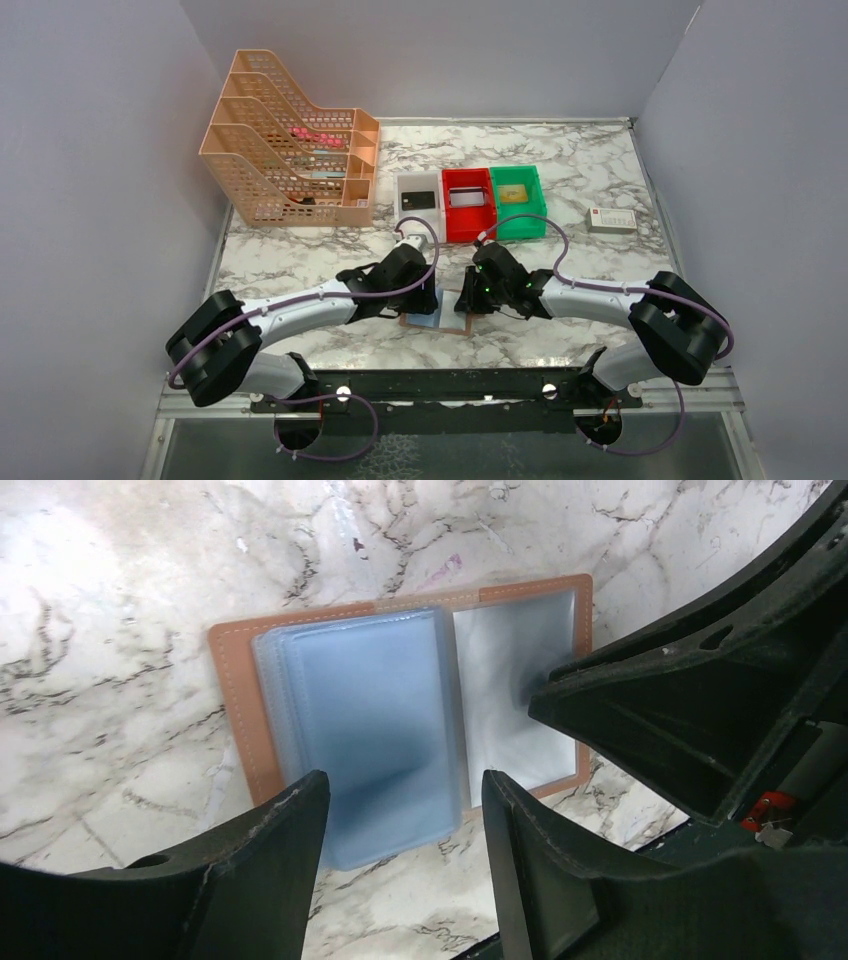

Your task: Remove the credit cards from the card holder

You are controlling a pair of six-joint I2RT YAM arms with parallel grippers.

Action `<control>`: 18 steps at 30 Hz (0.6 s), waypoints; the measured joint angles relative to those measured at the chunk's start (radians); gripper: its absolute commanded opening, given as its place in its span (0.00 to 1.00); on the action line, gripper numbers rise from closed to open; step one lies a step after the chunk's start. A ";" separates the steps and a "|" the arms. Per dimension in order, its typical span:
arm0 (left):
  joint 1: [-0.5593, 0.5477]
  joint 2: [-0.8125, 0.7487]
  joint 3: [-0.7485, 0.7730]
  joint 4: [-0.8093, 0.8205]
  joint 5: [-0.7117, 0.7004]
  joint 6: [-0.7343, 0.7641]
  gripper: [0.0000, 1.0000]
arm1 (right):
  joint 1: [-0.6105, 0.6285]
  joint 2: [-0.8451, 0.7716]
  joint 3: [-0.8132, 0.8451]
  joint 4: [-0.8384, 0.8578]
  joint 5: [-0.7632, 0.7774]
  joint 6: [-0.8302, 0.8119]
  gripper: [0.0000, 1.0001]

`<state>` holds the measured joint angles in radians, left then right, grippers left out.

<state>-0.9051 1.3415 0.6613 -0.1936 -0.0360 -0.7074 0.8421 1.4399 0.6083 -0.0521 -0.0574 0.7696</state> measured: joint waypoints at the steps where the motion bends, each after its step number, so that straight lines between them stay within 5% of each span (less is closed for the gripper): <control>1: 0.000 -0.012 0.000 -0.010 -0.011 0.001 0.61 | 0.000 0.000 0.000 0.000 0.000 0.000 0.23; 18: 0.000 0.029 -0.002 0.009 0.006 0.005 0.55 | 0.000 0.000 -0.006 0.015 -0.003 0.008 0.23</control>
<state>-0.9054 1.3705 0.6594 -0.1844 -0.0299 -0.7021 0.8421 1.4399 0.6018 -0.0372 -0.0608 0.7776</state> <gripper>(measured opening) 0.568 0.224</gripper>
